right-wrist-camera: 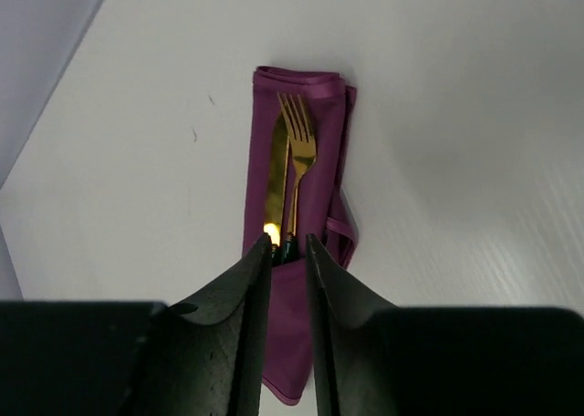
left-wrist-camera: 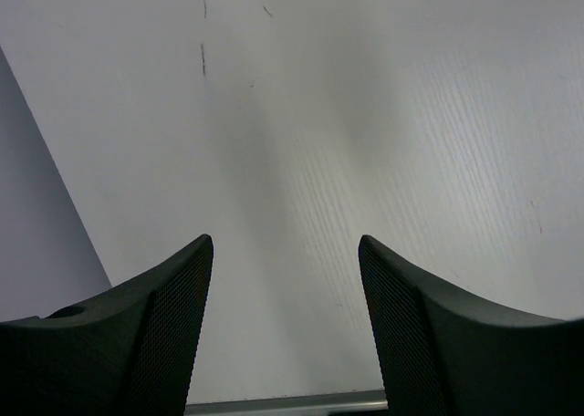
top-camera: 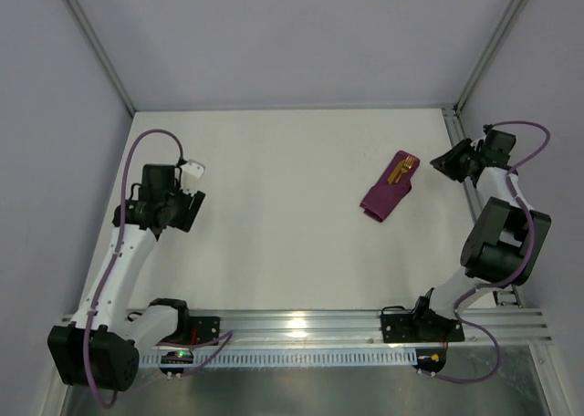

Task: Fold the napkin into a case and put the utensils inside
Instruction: Reset both arms

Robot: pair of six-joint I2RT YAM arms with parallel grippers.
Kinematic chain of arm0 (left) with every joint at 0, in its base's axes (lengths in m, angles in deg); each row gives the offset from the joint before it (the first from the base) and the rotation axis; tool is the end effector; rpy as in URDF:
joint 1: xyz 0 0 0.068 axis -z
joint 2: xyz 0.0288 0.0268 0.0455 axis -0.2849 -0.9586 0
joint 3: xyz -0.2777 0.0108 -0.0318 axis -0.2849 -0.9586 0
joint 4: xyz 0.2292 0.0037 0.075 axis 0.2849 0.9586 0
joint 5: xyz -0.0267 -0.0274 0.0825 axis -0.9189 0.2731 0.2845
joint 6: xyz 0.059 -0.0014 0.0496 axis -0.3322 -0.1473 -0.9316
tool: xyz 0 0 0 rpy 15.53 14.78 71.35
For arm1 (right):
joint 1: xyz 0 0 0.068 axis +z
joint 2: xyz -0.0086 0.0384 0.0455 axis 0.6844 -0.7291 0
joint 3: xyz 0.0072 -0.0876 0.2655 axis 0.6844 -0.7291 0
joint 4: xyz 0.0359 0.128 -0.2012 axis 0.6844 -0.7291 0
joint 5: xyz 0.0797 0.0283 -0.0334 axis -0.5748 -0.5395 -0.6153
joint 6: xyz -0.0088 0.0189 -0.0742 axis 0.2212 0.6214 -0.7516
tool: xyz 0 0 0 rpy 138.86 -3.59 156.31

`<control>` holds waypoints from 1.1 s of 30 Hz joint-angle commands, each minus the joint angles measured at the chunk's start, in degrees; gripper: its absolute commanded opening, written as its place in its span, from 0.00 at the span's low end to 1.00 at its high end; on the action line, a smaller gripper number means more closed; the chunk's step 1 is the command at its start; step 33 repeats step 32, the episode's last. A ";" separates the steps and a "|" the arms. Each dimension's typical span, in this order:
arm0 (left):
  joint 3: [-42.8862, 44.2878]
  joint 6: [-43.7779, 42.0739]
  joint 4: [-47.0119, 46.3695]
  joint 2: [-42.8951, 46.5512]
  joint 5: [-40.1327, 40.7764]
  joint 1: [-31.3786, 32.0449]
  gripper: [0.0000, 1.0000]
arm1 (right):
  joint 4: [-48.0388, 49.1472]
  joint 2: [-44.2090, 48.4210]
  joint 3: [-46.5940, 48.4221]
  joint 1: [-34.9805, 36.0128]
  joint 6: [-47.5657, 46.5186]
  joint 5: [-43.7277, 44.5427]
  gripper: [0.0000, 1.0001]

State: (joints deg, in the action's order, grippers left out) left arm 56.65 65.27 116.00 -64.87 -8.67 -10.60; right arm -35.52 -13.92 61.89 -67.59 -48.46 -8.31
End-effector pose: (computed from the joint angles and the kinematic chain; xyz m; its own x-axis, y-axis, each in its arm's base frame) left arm 0.1917 -0.0142 0.2788 -0.7143 0.3942 -0.5782 0.2921 0.9188 0.2655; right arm 0.3387 -0.1223 0.2495 -0.4937 0.6547 -0.5724 0.3120 0.7477 0.5862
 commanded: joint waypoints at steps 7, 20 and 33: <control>-4.14 1.65 -7.29 -5.85 2.32 -1.82 0.67 | -2.07 4.98 -3.50 -2.13 -1.59 13.80 0.66; -10.38 2.62 -11.52 -3.57 1.00 -8.94 0.68 | -0.05 39.34 -30.66 -6.62 0.61 38.79 0.89; -13.19 2.62 -11.70 -1.73 0.39 -9.12 0.69 | 3.54 46.12 -35.40 -6.62 -0.27 33.25 0.89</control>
